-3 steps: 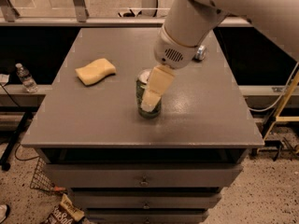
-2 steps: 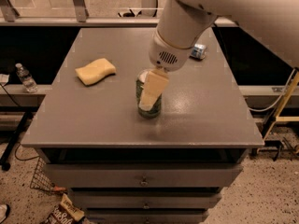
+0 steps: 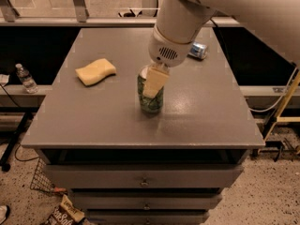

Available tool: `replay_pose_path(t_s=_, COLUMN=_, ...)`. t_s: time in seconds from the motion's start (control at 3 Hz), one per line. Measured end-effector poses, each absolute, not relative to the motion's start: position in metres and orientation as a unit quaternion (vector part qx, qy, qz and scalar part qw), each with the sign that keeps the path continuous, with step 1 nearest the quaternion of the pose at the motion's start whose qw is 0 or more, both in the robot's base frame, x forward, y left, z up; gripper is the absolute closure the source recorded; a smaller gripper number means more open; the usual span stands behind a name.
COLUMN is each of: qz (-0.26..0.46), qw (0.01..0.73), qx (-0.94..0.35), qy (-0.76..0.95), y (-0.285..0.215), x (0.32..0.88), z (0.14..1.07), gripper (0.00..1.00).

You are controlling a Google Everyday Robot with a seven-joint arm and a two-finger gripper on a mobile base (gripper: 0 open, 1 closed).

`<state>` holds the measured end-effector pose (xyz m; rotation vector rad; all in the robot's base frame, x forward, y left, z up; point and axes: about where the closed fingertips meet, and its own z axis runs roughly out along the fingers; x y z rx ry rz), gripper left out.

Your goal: Move green can near sponge

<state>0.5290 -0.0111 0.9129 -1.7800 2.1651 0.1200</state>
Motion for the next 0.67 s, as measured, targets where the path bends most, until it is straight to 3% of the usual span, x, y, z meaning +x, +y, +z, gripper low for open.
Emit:
replay_pose_path(t_s=0.33, qz=0.031, qw=0.191, qx=-0.643, qy=0.741, y=-0.007, x=0.542, z=0.939, gripper=0.89)
replay_pose_path(t_s=0.67, qz=0.019, qw=0.210, qx=-0.670, qy=0.711, y=0.009, x=0.564, z=0.963, gripper=1.00)
